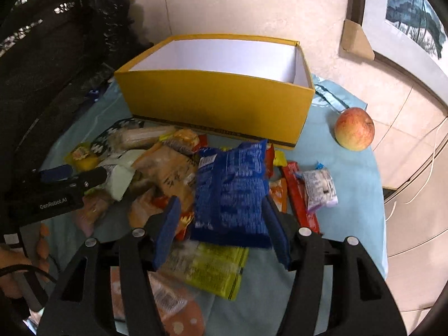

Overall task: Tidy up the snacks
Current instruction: 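Grasp the green-and-white packet with the left gripper while the right grasps the blue packet, then lift both held packets and carry them over the yellow box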

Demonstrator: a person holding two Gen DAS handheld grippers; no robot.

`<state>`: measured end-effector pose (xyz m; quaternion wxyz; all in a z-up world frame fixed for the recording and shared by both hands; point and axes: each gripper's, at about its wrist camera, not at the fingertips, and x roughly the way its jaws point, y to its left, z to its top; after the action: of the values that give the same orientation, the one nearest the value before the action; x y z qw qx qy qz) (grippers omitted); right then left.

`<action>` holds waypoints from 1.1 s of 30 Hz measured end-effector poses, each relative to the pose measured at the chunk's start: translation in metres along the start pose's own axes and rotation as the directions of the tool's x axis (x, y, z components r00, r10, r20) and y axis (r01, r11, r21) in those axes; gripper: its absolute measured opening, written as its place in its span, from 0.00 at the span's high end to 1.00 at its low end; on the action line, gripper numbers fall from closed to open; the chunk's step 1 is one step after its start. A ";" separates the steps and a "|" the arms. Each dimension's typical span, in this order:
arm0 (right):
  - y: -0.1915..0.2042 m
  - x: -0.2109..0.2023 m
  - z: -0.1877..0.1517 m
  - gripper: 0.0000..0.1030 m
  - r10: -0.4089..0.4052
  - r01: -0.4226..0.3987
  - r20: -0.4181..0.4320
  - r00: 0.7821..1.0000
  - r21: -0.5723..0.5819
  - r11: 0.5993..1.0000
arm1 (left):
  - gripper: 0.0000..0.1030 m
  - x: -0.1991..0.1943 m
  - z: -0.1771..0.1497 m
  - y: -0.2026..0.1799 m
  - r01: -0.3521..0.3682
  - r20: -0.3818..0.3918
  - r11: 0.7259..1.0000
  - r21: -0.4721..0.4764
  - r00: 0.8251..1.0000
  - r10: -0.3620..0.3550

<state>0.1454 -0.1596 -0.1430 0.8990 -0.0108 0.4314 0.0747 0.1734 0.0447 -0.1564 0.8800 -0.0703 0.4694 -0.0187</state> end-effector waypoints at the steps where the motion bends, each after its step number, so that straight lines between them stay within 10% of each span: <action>1: 0.002 0.005 0.003 0.40 -0.017 0.017 -0.004 1.000 -0.012 1.000 | 0.08 0.006 0.002 0.000 -0.001 -0.010 1.000 -0.013 1.000 0.001; 9: 0.008 0.059 0.012 0.25 -0.125 0.118 -0.104 0.987 -0.067 0.991 | 0.09 0.052 0.012 -0.006 -0.022 -0.096 1.000 0.001 0.995 0.022; 17: -0.012 0.056 0.003 0.53 0.009 -0.007 -0.147 0.989 0.010 1.000 | 0.52 0.032 0.004 -0.019 0.062 -0.045 0.992 0.108 0.997 -0.057; 33: -0.045 -0.021 -0.026 0.53 0.158 -0.152 -0.021 0.987 0.178 0.972 | 0.53 -0.040 -0.024 -0.008 0.143 0.059 0.985 0.098 0.987 -0.149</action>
<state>0.1186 -0.2085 -0.1445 0.8800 0.1010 0.4517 0.1063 0.1318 0.0381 -0.1356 0.8935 -0.0639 0.4324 -0.1028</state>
